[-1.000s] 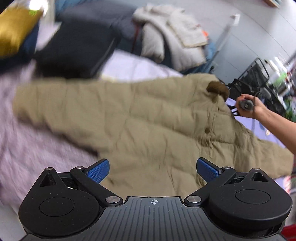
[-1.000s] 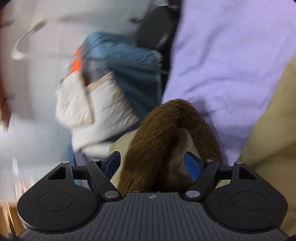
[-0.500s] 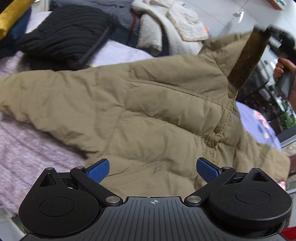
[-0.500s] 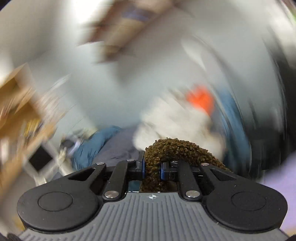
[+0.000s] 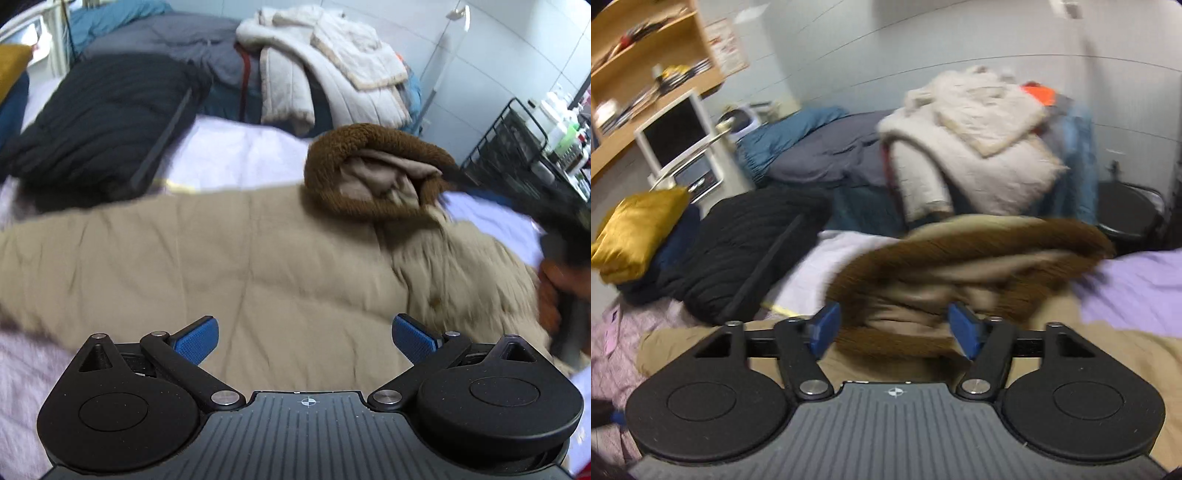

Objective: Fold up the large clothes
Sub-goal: 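Grasp the brown fur hood with the right gripper and lift it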

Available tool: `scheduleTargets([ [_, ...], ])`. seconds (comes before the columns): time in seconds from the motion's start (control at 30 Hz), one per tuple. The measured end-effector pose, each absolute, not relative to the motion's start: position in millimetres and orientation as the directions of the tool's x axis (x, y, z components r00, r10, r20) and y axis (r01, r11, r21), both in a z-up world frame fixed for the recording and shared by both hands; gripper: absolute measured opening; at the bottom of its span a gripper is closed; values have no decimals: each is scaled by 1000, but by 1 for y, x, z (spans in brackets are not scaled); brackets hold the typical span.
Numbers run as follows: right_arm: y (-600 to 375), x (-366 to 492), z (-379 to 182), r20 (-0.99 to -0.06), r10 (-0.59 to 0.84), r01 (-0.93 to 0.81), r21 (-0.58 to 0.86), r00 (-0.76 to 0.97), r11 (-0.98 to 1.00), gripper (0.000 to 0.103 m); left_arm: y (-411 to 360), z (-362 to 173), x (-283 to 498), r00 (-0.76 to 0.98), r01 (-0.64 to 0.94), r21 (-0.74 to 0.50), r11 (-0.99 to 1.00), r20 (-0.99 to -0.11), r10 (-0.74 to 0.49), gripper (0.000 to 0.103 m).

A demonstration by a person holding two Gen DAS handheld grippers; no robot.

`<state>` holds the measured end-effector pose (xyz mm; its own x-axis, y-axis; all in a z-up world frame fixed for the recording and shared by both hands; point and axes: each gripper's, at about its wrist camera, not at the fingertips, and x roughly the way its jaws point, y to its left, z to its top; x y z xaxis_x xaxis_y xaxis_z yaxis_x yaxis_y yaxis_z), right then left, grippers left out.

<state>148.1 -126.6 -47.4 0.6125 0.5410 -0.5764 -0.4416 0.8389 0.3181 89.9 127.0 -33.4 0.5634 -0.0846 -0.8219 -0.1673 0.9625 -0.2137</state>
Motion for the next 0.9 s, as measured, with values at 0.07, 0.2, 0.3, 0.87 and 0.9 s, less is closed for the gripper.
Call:
scheduleTargets([
  [0.07, -151, 156, -45, -598, 495, -400, 296, 631, 867, 80, 128, -34, 111, 590, -177, -201, 963, -805, -60, 103],
  [0.2, -199, 170, -44, -616, 417, -302, 288, 668, 909, 83, 123, -36, 162, 631, -191, -207, 959, -774, -42, 103],
  [0.3, -225, 190, -52, -624, 362, -220, 295, 693, 930, 85, 115, -45, 198, 647, -248, -174, 953, -762, 29, 103],
  [0.87, -198, 376, -176, -796, 183, -30, 203, 577, 979, 70, 127, -138, 349, 455, -297, 31, 954, -874, 170, 103],
  [0.9, -195, 381, -180, -802, 183, -35, 199, 568, 979, 58, 127, -143, 355, 441, -292, 38, 956, -881, 170, 103],
])
